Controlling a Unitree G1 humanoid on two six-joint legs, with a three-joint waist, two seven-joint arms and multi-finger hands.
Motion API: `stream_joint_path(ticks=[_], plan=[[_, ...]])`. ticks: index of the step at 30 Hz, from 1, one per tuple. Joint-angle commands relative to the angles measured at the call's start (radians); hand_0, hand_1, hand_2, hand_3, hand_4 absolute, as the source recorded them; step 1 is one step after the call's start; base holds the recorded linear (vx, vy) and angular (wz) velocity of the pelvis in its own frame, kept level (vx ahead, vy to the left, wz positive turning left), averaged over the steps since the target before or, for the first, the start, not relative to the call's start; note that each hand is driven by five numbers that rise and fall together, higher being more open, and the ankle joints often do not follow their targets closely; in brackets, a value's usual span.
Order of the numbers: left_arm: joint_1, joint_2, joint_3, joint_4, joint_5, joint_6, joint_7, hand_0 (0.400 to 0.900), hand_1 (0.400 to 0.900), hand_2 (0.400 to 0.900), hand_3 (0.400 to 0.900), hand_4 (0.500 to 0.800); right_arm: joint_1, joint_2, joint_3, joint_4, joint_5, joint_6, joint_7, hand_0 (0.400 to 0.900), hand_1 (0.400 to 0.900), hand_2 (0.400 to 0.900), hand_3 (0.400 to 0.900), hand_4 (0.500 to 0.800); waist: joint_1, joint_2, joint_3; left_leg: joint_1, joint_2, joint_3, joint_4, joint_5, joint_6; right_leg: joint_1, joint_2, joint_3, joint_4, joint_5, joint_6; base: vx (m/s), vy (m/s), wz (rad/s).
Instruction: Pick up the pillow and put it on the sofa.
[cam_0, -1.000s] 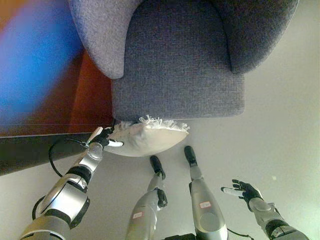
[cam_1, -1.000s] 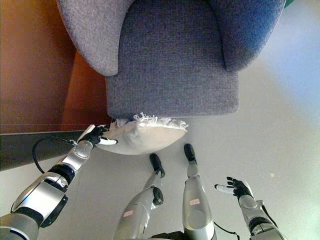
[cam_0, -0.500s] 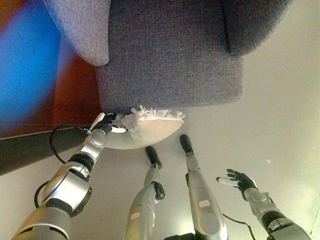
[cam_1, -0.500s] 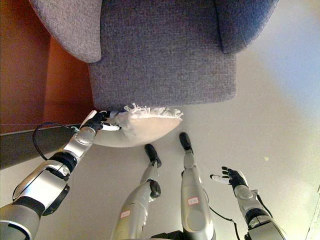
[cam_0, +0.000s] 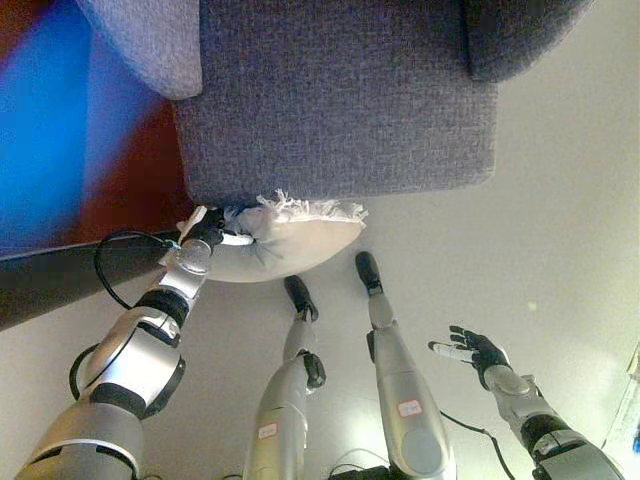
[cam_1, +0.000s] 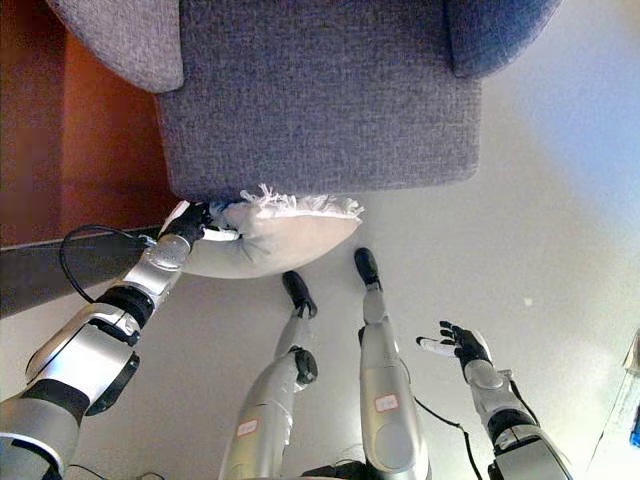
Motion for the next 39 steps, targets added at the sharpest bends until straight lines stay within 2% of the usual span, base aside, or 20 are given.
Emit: stream_joint_path(ticks=[1,2,3,4,7,26,36,39], plan=[[-0.135,0.051,0.018,0.020,-0.038,-0.004,0.032,0.900,0.900,0.900,0.900,0.800,0.047,-0.043,0.020,-0.011,0.029,0.006,-0.036,0.900,0.900,0.900,0.900,0.800,-0.025,-0.035,0.010,0.002,0.013,0.062,0.013,-0.004,-0.115,-0.042,0.042,0.049,-0.048,0.081,0.036,0.00,0.000,0.00],[-0.140,0.051,0.014,0.016,-0.040,-0.002,0.034,0.769,0.769,0.769,0.769,0.721,0.047,-0.042,0.020,-0.014,0.029,0.004,-0.038,0.900,0.900,0.900,0.900,0.800,-0.025,-0.036,0.010,-0.001,0.014,0.063,0.012,-0.003,-0.116,-0.046,0.043,0.049,-0.049,0.081,0.036,0.00,0.000,0.00],[-0.143,0.050,0.011,0.012,-0.044,-0.001,0.036,0.602,0.602,0.602,0.602,0.621,0.047,-0.041,0.019,-0.016,0.030,0.003,-0.038,0.900,0.900,0.900,0.900,0.800,-0.025,-0.036,0.010,-0.004,0.015,0.063,0.011,-0.003,-0.115,-0.049,0.044,0.049,-0.049,0.081,0.037,0.00,0.000,0.00],[-0.148,0.049,0.009,0.008,-0.046,-0.007,0.032,0.400,0.400,0.400,0.400,0.500,0.047,-0.040,0.020,-0.020,0.030,0.001,-0.040,0.900,0.900,0.900,0.900,0.800,-0.025,-0.037,0.010,-0.008,0.016,0.063,0.011,-0.003,-0.114,-0.053,0.044,0.049,-0.048,0.081,0.037,0.00,0.000,0.00],[-0.158,0.046,-0.001,-0.003,-0.044,-0.008,-0.002,0.400,0.400,0.400,0.400,0.500,0.046,-0.036,0.022,-0.022,0.032,-0.001,-0.049,0.900,0.900,0.900,0.900,0.800,-0.025,-0.039,0.010,-0.013,0.017,0.062,0.015,-0.004,-0.115,-0.056,0.044,0.048,-0.046,0.081,0.037,-0.01,-0.011,0.01],[-0.137,0.049,0.008,-0.020,-0.067,-0.003,-0.006,0.400,0.400,0.400,0.400,0.500,0.052,-0.035,0.005,-0.028,0.027,-0.012,-0.070,0.900,0.900,0.900,0.900,0.800,-0.023,-0.033,0.010,0.065,0.019,0.052,0.011,-0.014,-0.119,0.015,0.030,0.033,-0.058,0.077,0.037,0.00,-0.008,0.01],[-0.053,0.059,-0.006,-0.090,0.026,-0.020,-0.049,0.400,0.400,0.400,0.400,0.500,0.058,-0.020,-0.031,-0.003,0.019,-0.008,-0.069,0.900,0.900,0.900,0.900,0.800,-0.015,-0.033,0.010,0.298,0.001,0.015,0.013,-0.064,-0.114,0.235,0.021,0.006,-0.067,0.053,0.036,0.02,-0.046,0.02],[0.015,0.076,0.008,-0.114,0.040,-0.043,-0.085,0.400,0.400,0.400,0.400,0.500,0.078,-0.011,-0.051,0.027,0.013,-0.011,-0.068,0.900,0.900,0.900,0.900,0.800,-0.002,-0.024,-0.040,0.359,-0.004,0.006,0.008,-0.080,-0.111,0.300,0.018,-0.002,-0.073,0.037,0.035,0.12,-0.076,0.05]])
